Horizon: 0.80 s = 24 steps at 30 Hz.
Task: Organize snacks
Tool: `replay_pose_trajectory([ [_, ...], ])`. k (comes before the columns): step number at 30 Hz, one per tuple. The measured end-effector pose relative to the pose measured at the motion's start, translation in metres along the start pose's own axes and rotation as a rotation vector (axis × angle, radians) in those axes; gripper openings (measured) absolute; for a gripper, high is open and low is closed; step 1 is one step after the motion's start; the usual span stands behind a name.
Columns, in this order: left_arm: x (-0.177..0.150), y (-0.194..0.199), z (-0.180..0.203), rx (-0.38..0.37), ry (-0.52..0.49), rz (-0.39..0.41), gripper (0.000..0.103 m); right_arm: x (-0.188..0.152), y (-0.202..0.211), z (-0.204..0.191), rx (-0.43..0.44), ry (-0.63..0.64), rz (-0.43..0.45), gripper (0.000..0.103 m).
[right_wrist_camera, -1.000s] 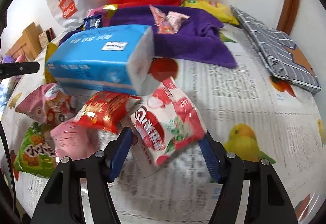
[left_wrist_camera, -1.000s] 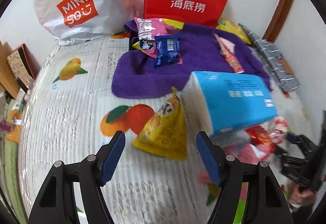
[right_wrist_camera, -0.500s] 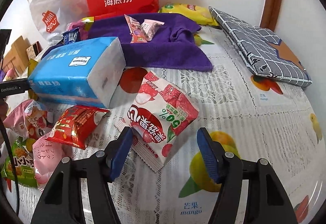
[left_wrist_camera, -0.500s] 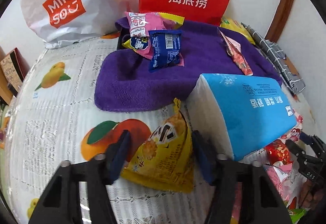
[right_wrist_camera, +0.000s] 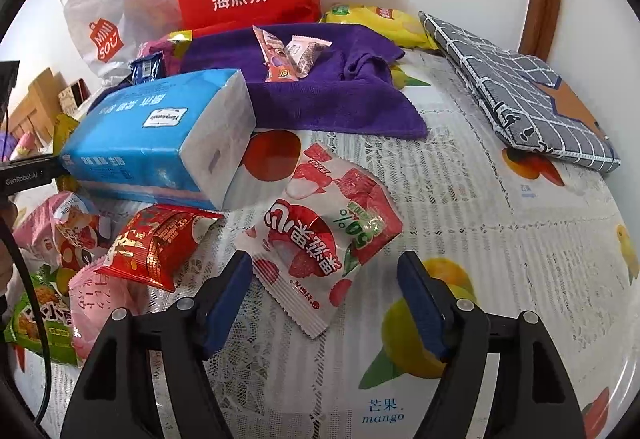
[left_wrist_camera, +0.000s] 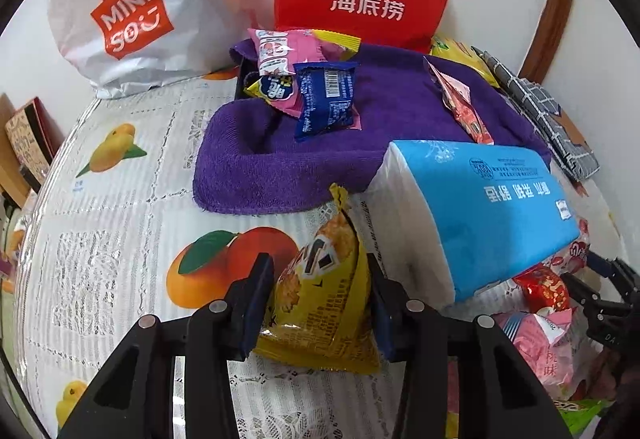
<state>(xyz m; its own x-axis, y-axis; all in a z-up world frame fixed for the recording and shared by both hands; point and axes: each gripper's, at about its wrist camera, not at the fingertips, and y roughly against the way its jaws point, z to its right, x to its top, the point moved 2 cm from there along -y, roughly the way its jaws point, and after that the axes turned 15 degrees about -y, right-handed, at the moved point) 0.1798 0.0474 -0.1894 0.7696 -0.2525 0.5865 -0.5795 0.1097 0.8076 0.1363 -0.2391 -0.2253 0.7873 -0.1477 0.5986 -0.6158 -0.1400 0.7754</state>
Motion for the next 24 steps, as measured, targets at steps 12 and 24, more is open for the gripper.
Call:
replay_pose_trajectory([
  [12,0.000,0.009,-0.008,0.004,0.035,0.029,0.042,-0.001,0.004,0.000,-0.029,0.012,0.025,0.047],
  [24,0.002,0.034,-0.007,-0.046,0.059,0.075,0.042,-0.009,0.019,-0.001,-0.041,0.007,0.024,0.016],
])
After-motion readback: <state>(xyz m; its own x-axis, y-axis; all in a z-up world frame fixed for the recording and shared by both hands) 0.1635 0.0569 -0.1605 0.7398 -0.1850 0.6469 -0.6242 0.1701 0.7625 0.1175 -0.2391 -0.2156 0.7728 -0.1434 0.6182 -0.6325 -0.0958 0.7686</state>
